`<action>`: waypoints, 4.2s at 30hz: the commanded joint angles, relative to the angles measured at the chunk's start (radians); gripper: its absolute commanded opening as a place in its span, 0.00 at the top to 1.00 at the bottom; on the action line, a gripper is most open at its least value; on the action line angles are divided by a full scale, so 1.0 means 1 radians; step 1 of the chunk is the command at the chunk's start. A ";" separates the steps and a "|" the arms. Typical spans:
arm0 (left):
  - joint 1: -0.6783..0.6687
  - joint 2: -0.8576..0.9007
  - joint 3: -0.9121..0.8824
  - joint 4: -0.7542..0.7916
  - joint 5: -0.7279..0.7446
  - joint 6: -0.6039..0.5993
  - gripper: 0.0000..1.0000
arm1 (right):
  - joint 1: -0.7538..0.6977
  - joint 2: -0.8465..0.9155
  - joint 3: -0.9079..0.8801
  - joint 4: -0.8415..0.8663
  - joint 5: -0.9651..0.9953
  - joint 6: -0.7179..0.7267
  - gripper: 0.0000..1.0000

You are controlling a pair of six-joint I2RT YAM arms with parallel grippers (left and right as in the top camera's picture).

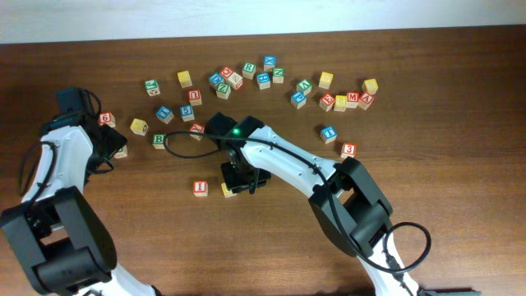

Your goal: Spell out ICRA

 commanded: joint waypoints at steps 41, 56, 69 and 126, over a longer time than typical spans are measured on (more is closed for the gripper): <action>0.002 -0.022 -0.004 -0.001 -0.003 -0.003 0.01 | 0.006 -0.039 -0.005 0.018 -0.080 0.011 0.62; 0.002 -0.022 -0.004 -0.001 -0.003 -0.003 0.01 | 0.058 -0.039 -0.005 -0.024 -0.079 0.012 0.63; 0.002 -0.022 -0.004 -0.001 -0.003 -0.003 0.01 | 0.063 -0.039 -0.005 0.040 -0.069 0.012 0.63; 0.002 -0.022 -0.004 -0.001 -0.003 -0.003 0.01 | 0.030 -0.039 -0.005 0.076 0.068 0.005 0.57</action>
